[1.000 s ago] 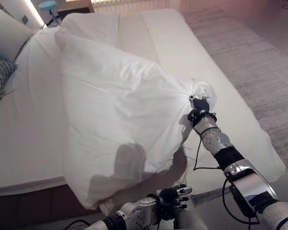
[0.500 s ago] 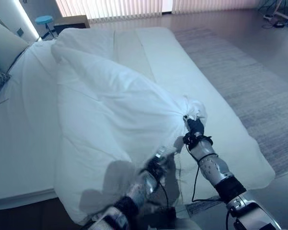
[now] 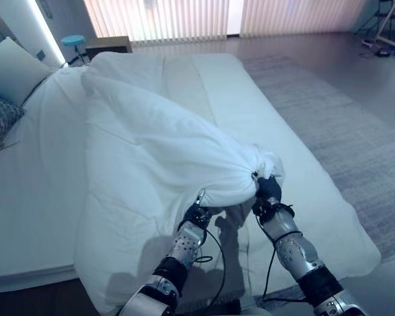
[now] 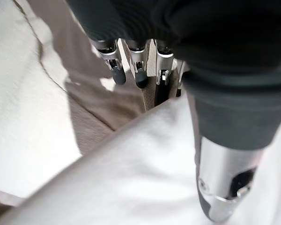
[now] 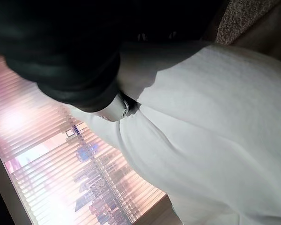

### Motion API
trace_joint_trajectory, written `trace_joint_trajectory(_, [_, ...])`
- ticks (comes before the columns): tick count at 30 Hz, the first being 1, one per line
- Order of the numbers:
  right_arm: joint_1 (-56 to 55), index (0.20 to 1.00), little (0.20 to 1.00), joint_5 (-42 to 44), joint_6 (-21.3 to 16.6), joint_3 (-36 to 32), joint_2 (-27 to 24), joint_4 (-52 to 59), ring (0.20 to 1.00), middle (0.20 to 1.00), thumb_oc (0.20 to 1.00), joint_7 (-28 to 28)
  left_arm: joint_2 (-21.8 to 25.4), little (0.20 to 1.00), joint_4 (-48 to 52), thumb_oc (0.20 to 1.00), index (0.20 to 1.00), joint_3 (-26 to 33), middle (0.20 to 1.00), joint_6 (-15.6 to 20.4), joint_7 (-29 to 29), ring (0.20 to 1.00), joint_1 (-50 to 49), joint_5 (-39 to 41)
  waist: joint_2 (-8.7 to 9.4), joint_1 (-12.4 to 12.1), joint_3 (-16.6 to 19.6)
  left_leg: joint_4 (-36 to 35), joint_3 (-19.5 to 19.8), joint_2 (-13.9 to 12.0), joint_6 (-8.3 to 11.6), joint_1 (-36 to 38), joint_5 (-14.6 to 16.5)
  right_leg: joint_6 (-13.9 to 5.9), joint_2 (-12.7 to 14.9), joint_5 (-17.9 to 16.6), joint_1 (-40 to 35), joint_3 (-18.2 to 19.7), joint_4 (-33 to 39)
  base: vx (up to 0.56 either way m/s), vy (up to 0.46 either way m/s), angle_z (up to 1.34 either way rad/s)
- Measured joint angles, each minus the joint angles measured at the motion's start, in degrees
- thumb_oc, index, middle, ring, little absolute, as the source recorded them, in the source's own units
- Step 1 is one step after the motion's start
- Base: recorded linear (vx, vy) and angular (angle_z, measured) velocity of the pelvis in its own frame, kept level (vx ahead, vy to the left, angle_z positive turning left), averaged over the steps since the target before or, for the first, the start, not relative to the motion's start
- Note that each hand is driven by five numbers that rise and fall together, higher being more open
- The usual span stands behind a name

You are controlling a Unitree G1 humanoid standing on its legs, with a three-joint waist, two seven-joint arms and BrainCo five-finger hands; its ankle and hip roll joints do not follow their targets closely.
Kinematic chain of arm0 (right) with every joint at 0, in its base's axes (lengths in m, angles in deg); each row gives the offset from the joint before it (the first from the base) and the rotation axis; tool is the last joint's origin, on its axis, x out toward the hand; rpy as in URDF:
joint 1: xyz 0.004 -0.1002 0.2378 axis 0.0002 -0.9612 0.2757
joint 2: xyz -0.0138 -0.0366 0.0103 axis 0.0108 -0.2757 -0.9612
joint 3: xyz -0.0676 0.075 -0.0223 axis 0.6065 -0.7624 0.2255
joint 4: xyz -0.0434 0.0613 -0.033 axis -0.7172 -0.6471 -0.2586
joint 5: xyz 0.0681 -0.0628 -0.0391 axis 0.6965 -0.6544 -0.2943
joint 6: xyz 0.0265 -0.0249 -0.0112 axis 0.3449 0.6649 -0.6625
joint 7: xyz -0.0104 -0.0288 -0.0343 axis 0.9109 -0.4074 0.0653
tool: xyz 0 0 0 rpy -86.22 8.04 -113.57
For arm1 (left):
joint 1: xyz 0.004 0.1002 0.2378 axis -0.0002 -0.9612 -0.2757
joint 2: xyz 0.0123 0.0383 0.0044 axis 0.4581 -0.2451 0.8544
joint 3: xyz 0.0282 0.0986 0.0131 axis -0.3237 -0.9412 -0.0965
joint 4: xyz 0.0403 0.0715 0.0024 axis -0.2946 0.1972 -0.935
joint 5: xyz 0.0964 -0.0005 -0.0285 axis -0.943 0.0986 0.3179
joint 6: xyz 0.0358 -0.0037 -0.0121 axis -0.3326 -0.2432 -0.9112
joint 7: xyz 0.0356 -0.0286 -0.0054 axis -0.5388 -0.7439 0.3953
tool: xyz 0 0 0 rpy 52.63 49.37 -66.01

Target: Make the bed

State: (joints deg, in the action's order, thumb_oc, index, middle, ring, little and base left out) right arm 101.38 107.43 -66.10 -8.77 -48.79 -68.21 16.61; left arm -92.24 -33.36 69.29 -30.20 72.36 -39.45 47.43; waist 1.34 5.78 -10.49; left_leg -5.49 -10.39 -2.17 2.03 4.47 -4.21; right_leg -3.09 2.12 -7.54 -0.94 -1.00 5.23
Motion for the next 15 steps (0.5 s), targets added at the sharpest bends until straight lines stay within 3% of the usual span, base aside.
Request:
trace_joint_trajectory(10, [-1.0,0.2,0.2,0.0,-0.1,-3.0,2.8,0.0,0.2,0.2,0.2,-3.6,-1.4,1.0,0.5,1.0,1.0,2.0,1.0,2.5,2.0,1.0,1.3,5.5,1.3,-0.6,1.8,0.0,4.5,0.1,0.07,-0.5,-0.4,0.02,0.3,1.1,-1.6,-4.5,0.0,-0.02,-0.038,0.22])
trace_joint_trajectory(15, [-1.3,0.2,0.2,0.0,-0.5,-4.0,4.1,0.0,0.2,0.2,0.2,-4.7,-1.6,1.0,1.9,1.0,1.0,2.4,1.0,3.8,2.7,1.0,1.5,6.8,1.32,-1.1,1.9,0.1,4.9,0.0,0.03,-0.9,-0.5,0.11,0.1,1.2,-1.4,-4.8,0.0,-0.05,-0.037,0.06])
